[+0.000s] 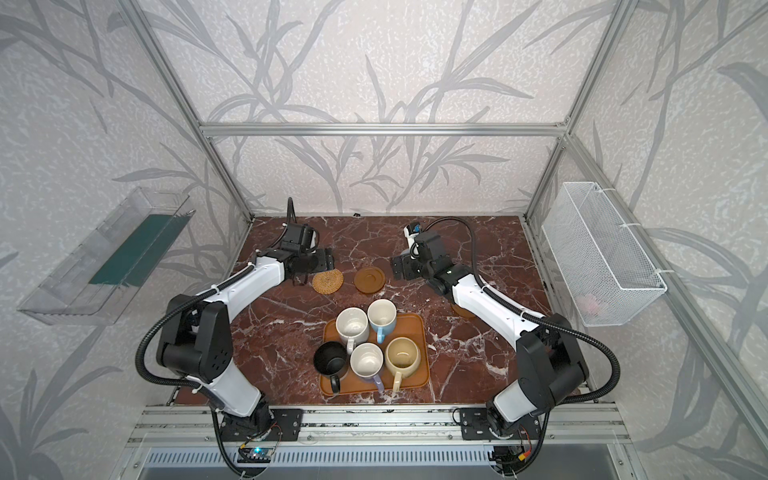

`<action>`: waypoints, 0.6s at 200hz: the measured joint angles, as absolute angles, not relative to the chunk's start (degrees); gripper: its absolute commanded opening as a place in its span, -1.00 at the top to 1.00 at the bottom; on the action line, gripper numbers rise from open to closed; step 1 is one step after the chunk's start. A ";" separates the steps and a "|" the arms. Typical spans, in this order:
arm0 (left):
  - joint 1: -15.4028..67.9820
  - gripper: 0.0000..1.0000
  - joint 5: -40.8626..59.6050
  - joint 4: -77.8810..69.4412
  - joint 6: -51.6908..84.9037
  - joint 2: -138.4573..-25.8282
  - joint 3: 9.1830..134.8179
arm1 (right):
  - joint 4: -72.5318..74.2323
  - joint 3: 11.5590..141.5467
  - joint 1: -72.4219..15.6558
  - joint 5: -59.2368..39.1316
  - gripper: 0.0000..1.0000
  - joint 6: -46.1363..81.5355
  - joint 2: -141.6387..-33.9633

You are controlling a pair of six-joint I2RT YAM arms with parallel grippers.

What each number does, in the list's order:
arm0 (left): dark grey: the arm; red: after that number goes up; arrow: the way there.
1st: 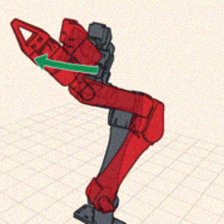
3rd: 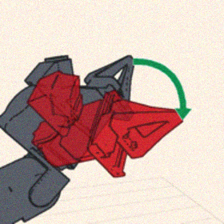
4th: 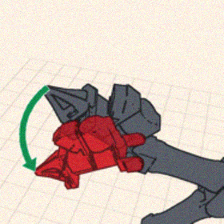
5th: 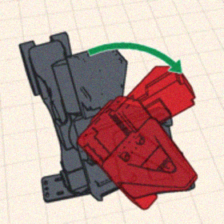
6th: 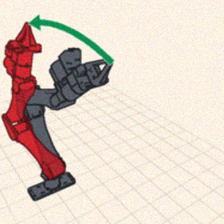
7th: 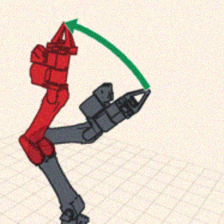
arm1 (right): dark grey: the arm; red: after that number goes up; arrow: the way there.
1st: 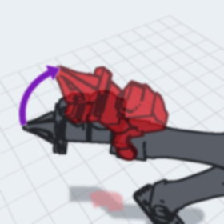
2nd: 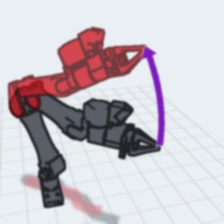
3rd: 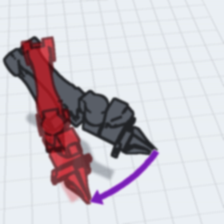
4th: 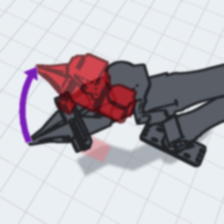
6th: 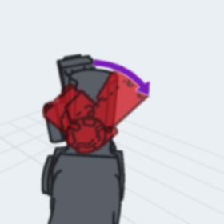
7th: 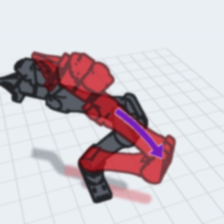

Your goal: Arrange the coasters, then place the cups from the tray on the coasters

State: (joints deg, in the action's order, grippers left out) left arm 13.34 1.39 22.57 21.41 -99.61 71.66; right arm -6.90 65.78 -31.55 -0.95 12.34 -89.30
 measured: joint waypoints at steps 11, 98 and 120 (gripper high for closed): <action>13.37 -0.59 1.52 24.27 21.17 -102.87 74.06 | -7.35 66.89 -32.12 -1.26 -0.99 12.47 -90.59; 13.69 -0.27 -0.56 31.16 20.99 -112.53 78.72 | -9.23 67.79 -33.06 -4.25 -0.99 13.69 -95.24; 13.78 -0.26 -2.96 33.10 20.82 -113.06 78.74 | -9.39 67.79 -33.06 -4.60 -0.99 13.76 -95.72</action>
